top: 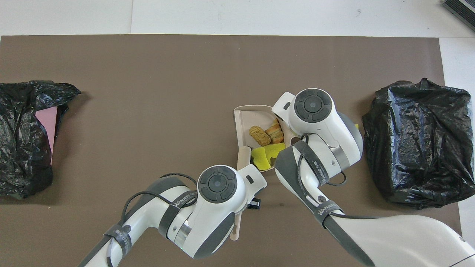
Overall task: Sweep and dump trash in bin
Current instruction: 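Brush the remaining sponge pieces into the dustpan with the left gripper, then carry the dustpan with the right gripper over the nearby black bag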
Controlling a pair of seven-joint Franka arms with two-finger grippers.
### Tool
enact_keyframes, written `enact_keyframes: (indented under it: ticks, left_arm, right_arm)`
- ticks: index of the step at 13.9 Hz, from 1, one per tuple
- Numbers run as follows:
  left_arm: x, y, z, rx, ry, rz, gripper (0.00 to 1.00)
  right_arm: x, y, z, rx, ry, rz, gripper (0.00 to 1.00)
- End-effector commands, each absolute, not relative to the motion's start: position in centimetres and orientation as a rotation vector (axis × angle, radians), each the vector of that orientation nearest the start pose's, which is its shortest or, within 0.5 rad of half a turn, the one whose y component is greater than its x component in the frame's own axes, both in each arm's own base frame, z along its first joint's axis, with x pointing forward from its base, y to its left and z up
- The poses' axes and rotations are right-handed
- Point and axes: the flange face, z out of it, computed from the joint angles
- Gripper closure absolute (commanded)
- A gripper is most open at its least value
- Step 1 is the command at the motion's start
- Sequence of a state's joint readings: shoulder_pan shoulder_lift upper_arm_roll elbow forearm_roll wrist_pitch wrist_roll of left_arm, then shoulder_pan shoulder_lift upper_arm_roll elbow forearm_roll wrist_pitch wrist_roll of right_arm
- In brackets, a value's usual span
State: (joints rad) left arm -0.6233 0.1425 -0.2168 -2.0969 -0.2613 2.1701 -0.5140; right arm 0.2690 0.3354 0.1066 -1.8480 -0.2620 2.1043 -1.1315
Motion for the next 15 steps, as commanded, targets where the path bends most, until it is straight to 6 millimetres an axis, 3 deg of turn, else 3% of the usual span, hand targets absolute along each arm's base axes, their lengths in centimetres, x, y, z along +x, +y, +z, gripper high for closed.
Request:
enact_keyframes:
  ticks: [1, 5, 7, 9, 12, 15]
  left_arm:
    - [36.8, -42.2, 35.2, -3.241, -0.044, 0.363, 1.0]
    - [36.1, -42.3, 35.4, -3.203, -0.247, 0.381, 1.0]
    - [35.5, -41.7, 36.4, -3.168, -0.218, 0.387, 1.0]
    - [34.6, -40.9, 36.9, -3.119, -0.184, 0.374, 1.0]
    - [30.7, -40.5, 36.3, -3.069, -0.076, 0.344, 1.0]
    - [27.5, -39.6, 35.7, -3.036, -0.019, 0.348, 1.0]
  right_arm:
    - [58.6, 20.8, 33.6, 1.982, 2.216, -0.19, 1.0]
    - [58.7, 20.8, 33.6, 1.981, 2.215, -0.181, 1.0]
    - [58.8, 20.9, 33.7, 1.982, 2.212, -0.177, 1.0]
    - [59.2, 20.7, 35.2, 1.979, 2.202, -0.147, 1.0]
    - [60.0, 16.9, 37.7, 2.007, 2.176, -0.12, 1.0]
    - [60.5, 11.3, 41.0, 2.057, 2.16, -0.099, 1.0]
